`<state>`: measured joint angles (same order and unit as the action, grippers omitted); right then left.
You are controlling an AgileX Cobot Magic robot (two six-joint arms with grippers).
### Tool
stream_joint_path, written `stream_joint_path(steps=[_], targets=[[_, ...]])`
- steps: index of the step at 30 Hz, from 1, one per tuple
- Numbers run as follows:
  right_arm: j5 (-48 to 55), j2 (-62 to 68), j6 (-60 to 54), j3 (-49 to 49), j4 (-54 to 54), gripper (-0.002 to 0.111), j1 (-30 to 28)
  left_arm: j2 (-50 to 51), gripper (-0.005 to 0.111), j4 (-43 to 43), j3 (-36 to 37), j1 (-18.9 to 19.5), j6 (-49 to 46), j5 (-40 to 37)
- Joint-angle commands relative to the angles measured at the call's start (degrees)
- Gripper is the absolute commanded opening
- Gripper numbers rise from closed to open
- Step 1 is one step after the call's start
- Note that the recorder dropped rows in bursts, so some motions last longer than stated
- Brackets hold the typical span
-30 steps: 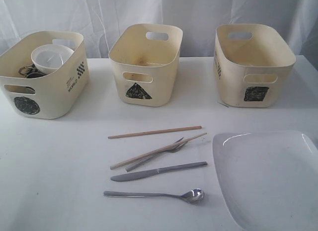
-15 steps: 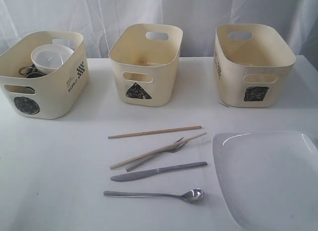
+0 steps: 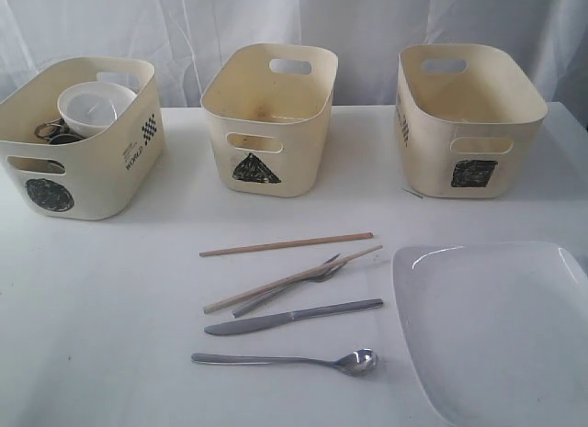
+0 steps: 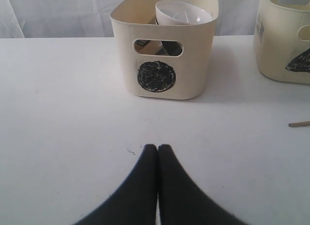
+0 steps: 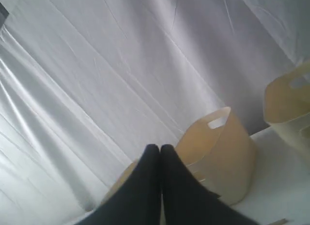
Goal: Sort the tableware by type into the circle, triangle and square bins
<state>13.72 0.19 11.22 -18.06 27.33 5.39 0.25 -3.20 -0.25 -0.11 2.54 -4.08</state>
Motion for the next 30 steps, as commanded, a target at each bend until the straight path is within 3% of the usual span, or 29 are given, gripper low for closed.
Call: stream_joint_path(steps=[1,6,11,19,23,26,30], targets=[[-1.1,0.2,2.0,-0.5,8.7,0.000,0.3,-0.3,0.000,0.0,0.3,0.0,0.3,0.5],[-1.9,1.5,-6.8,-1.7,7.0,0.000,0.3,-0.3,0.000,0.0,0.3,0.0,0.3,0.5],[17.8,9.6,-26.9,-7.0,7.3,0.000,0.3,-0.3,0.000,0.0,0.3,0.0,0.3,0.5],[38.9,41.1,-45.7,-27.0,8.1,0.000,1.0,-0.3,0.000,0.0,0.3,0.0,0.3,0.5],[45.8,55.3,-50.3,-36.9,6.3,0.016,4.2,-0.3,0.000,0.0,0.3,0.0,0.3,0.5],[48.2,64.6,-51.9,-41.8,3.9,0.037,8.6,-0.3,0.000,0.0,0.3,0.0,0.3,0.5],[48.2,73.8,-45.1,-45.5,-13.7,0.050,18.9,-0.3,0.000,0.0,0.3,0.0,0.3,0.5]])
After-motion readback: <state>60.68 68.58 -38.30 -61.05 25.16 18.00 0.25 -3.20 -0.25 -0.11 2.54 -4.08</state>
